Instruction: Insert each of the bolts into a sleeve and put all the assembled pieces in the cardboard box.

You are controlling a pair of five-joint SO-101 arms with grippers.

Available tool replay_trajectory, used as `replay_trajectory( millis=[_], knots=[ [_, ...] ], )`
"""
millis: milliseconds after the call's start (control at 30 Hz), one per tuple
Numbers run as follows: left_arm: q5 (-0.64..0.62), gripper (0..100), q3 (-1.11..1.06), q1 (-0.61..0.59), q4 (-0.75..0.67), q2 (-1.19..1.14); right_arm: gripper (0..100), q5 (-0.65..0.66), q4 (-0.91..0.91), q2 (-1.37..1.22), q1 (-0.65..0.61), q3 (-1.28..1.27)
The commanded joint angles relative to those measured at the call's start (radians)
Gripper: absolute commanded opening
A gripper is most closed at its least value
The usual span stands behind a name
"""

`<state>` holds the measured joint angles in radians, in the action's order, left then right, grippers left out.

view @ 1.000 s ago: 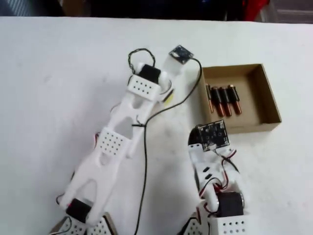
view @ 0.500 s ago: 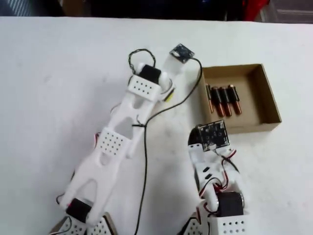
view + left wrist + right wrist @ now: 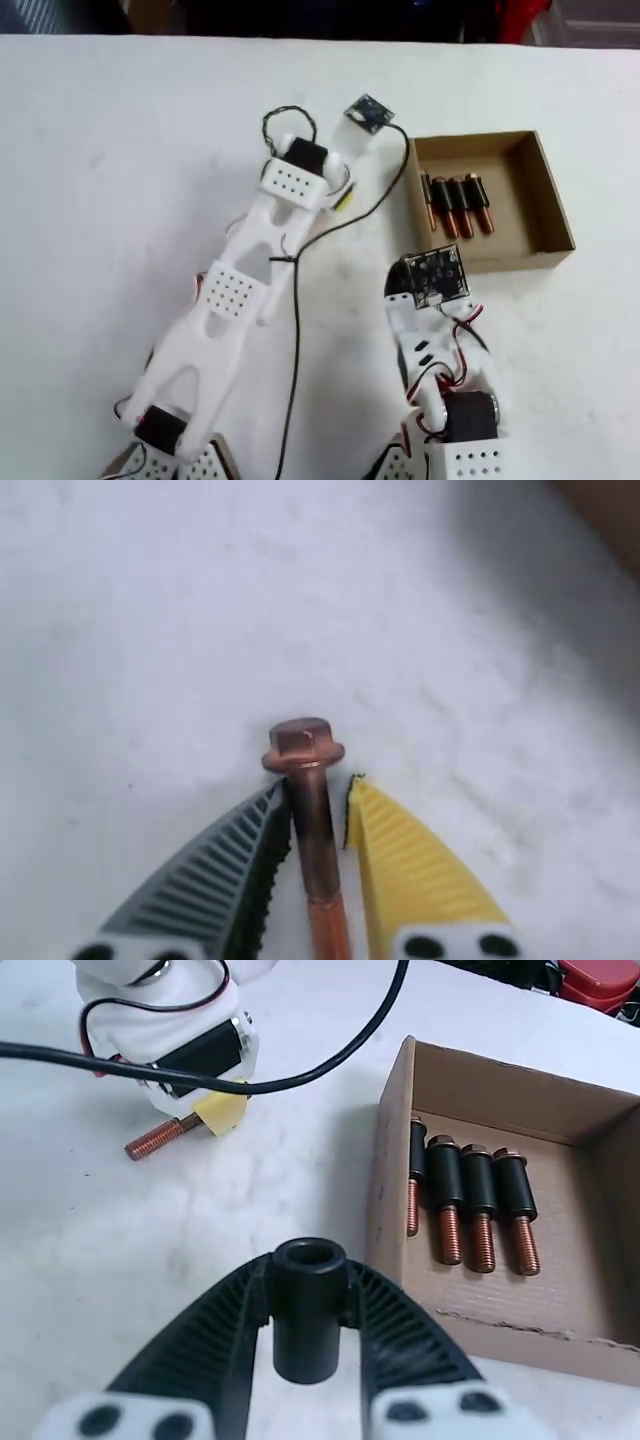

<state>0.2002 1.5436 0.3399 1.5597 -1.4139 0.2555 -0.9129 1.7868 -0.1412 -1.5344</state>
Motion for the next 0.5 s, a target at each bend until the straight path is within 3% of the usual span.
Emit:
replay_trajectory(
  millis=[0, 300, 467],
  knots=[
    [0.035, 9, 0.017, 0.016, -0.008, -0.005, 1.7, -0.008, 0.027, 0.016, 0.004, 0.015],
    [0.041, 2, 0.017, 0.019, 0.052, 0.001, 1.7, -0.008, 0.027, 0.016, 0.004, 0.015],
    [0.041, 2, 0.12, 0.018, 0.164, 0.002, 1.7, -0.008, 0.027, 0.016, 0.002, 0.015]
  ],
)
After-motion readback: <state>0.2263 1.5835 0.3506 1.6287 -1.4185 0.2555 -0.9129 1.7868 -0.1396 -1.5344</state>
